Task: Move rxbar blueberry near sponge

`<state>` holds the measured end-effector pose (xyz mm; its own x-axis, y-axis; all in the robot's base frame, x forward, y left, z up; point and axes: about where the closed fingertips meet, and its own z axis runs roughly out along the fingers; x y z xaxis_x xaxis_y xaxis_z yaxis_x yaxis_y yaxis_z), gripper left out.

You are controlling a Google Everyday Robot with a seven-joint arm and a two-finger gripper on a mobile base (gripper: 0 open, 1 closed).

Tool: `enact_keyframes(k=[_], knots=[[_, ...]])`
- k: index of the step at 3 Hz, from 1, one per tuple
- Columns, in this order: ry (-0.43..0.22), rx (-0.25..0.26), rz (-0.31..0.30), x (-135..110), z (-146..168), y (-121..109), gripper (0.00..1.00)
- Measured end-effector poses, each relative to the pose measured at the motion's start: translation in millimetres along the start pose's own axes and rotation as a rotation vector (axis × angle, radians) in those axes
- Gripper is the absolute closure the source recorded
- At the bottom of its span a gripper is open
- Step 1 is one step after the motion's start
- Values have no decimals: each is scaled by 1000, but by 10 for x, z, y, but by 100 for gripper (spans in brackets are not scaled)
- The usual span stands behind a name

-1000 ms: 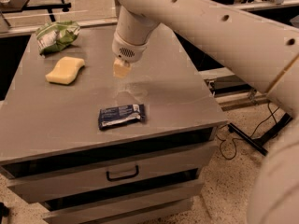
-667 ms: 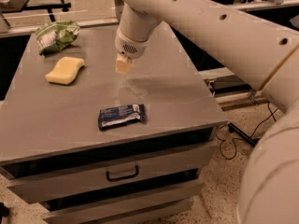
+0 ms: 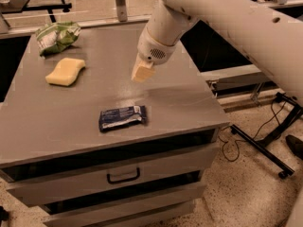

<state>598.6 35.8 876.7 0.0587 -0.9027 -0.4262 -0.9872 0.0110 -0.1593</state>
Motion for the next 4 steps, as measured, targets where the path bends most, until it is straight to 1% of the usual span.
enact_keyframes(k=[1,2,3,4], knots=[[-37,-104,-54,87,-97,545,1],[-33,-184,-86,130,-45,949,0],[-2,-244,-130,60,133,1218,3],[44,-274,-157,33,324,1323,33]])
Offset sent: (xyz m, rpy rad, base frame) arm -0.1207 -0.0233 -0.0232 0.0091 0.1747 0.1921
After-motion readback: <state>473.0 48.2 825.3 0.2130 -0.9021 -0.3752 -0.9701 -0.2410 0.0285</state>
